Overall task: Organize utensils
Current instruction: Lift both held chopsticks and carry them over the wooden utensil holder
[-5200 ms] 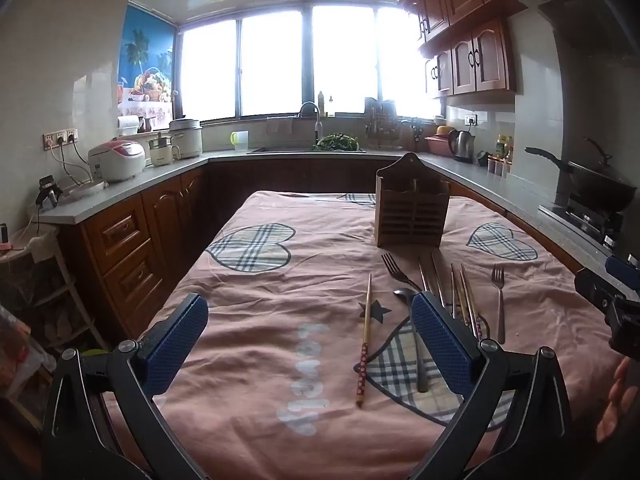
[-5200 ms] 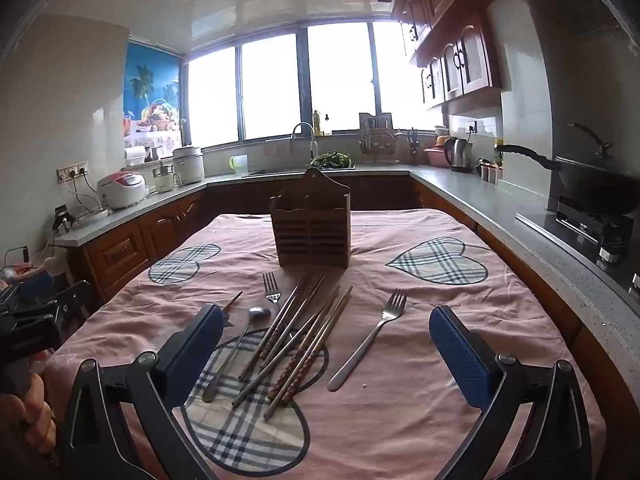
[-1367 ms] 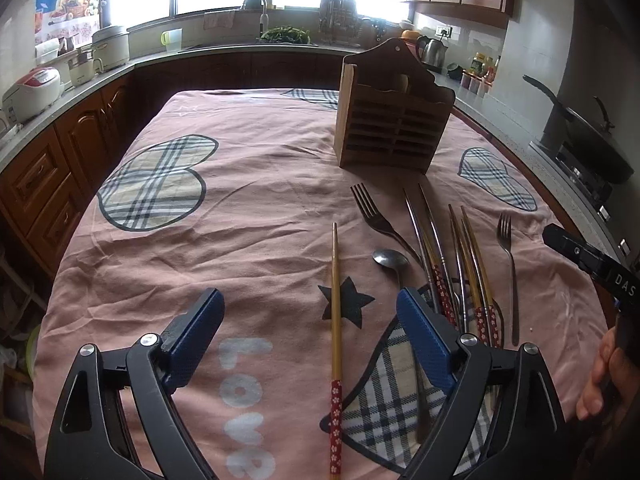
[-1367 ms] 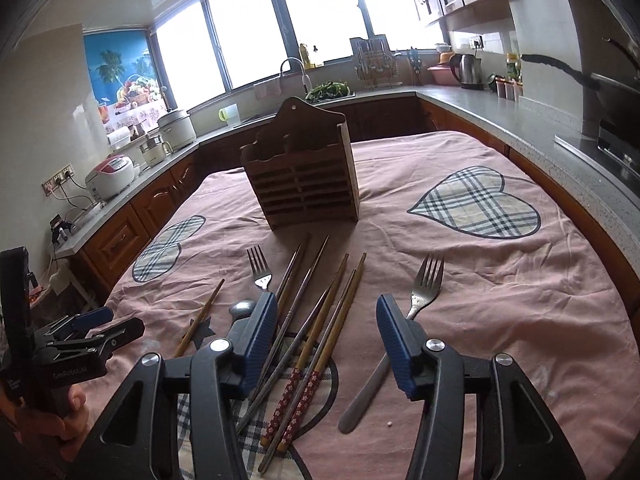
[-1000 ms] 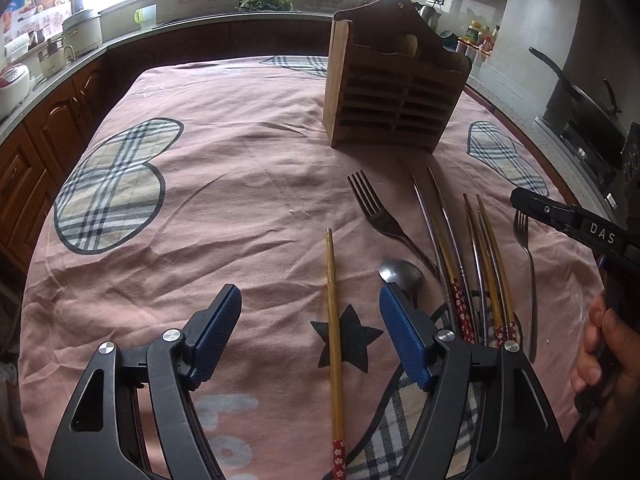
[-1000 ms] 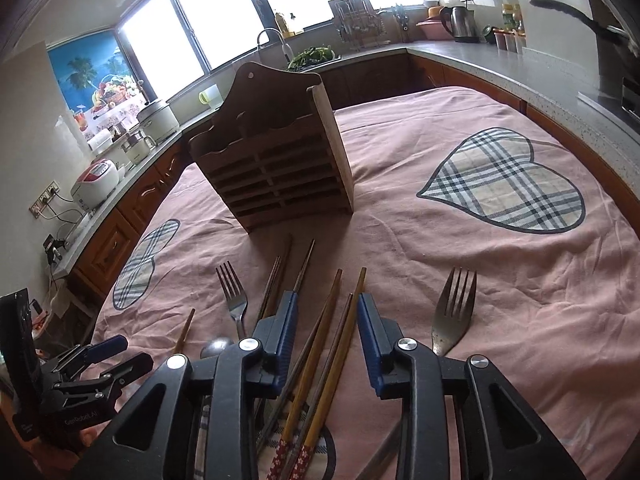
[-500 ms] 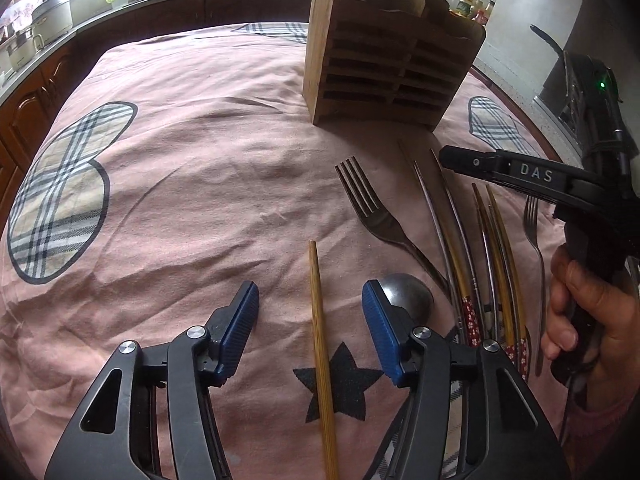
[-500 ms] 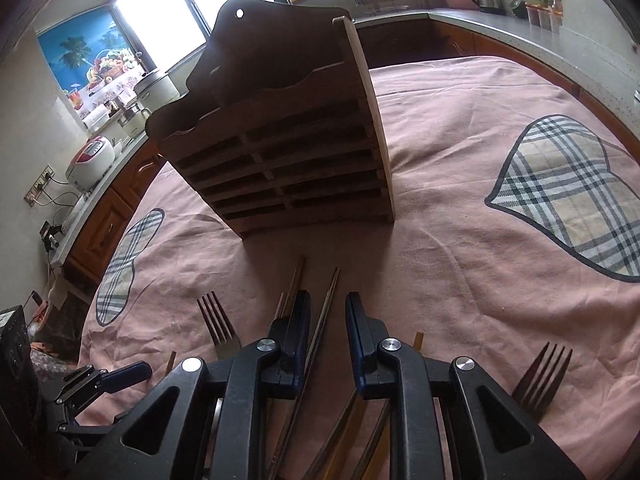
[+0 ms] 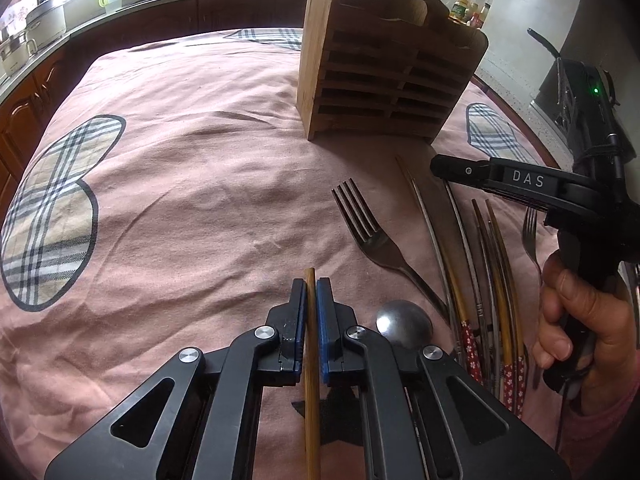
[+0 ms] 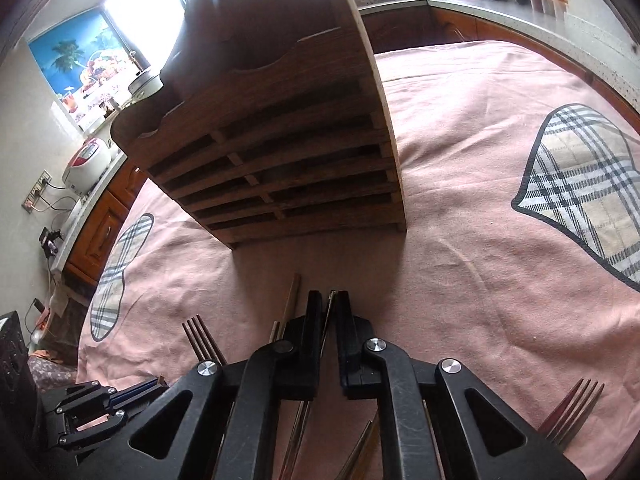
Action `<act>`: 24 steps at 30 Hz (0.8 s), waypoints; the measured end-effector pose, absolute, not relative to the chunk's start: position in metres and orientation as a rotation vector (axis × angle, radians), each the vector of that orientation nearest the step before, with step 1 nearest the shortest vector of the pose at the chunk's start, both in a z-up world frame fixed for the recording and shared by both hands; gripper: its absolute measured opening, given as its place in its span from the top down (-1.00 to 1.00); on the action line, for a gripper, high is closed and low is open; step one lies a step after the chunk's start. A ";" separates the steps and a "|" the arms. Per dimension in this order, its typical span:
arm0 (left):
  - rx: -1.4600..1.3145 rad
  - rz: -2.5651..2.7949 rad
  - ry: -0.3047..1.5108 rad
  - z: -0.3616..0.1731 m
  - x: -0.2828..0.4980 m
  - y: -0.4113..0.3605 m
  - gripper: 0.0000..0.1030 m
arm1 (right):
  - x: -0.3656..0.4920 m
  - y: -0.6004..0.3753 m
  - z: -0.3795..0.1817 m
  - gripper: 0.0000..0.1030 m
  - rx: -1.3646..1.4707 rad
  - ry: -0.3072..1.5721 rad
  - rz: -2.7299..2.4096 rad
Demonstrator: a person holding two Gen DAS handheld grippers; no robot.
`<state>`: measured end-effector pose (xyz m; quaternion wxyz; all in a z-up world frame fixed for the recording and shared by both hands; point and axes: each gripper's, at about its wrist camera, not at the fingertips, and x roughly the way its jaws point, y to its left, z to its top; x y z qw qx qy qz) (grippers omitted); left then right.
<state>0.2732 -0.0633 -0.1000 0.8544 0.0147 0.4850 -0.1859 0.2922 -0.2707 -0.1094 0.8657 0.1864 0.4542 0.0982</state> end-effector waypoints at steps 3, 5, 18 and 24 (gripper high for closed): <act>0.007 -0.397 0.999 -0.089 0.267 -0.058 0.91 | 0.285 -0.279 -0.097 0.89 0.408 0.926 0.224; -0.004 -0.401 0.978 -0.079 0.262 -0.054 0.91 | 0.278 -0.280 -0.087 0.90 0.408 0.906 0.233; -0.058 -0.406 0.851 -0.019 0.213 -0.025 0.91 | 0.219 -0.278 -0.013 0.93 0.407 0.774 0.308; -0.076 -0.399 0.798 -0.001 0.189 -0.014 0.91 | 0.188 -0.273 0.007 0.93 0.402 0.724 0.332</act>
